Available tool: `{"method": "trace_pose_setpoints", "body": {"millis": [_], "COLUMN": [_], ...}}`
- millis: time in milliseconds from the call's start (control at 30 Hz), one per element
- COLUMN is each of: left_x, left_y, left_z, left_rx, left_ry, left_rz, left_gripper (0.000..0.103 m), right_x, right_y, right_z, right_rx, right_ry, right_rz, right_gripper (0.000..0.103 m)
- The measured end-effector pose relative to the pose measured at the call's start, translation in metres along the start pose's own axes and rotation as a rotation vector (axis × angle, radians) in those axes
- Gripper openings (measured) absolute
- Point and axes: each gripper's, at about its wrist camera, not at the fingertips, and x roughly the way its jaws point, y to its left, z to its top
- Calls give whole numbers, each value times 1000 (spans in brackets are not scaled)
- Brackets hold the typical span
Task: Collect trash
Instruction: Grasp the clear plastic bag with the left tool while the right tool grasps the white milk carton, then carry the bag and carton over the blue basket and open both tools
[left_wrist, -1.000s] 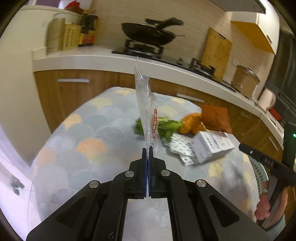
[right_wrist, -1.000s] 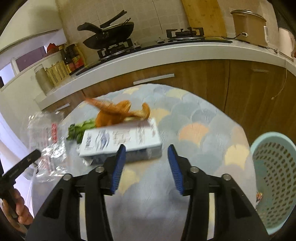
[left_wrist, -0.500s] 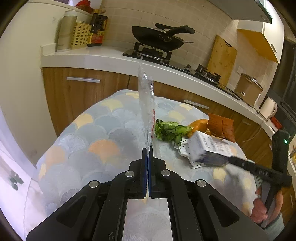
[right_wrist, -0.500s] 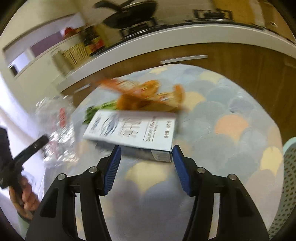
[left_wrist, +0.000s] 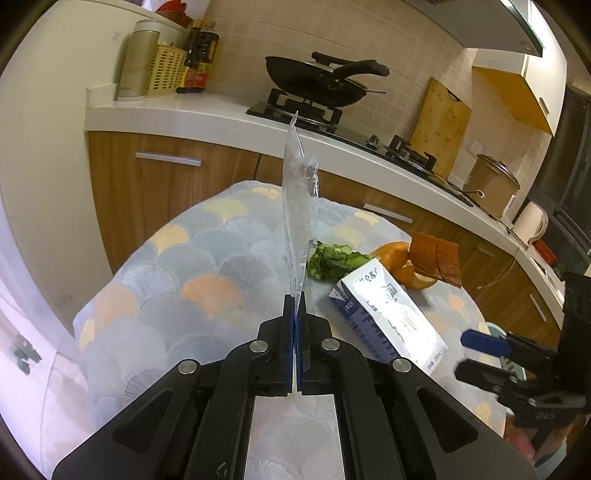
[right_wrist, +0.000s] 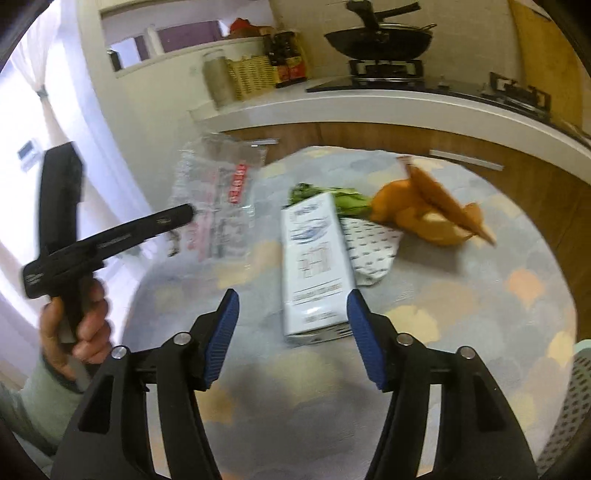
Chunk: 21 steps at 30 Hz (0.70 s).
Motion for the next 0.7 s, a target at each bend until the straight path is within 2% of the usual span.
{"method": "trace_pose_setpoints", "body": {"millis": [167, 300, 400, 533, 700], "left_x": [1, 1, 0, -3, -10], "left_y": [2, 2, 0, -5, -15], "left_z": [-1, 1, 2, 2, 5], "left_rx": [-6, 0, 2, 11, 33], "left_ry": [4, -1, -5, -9, -22], "left_rz": [-3, -1, -2, -9, -27], "left_gripper": [0, 0, 0, 0, 0], "right_x": [32, 55, 60, 61, 41], "right_y": [6, 3, 4, 3, 2], "right_z": [1, -3, -3, 0, -7], "right_rx": [-49, -60, -60, -50, -36], "right_ry": [14, 53, 49, 52, 13], "right_rz": [-107, -126, -137, -138, -145], "right_gripper": [68, 68, 67, 59, 58]}}
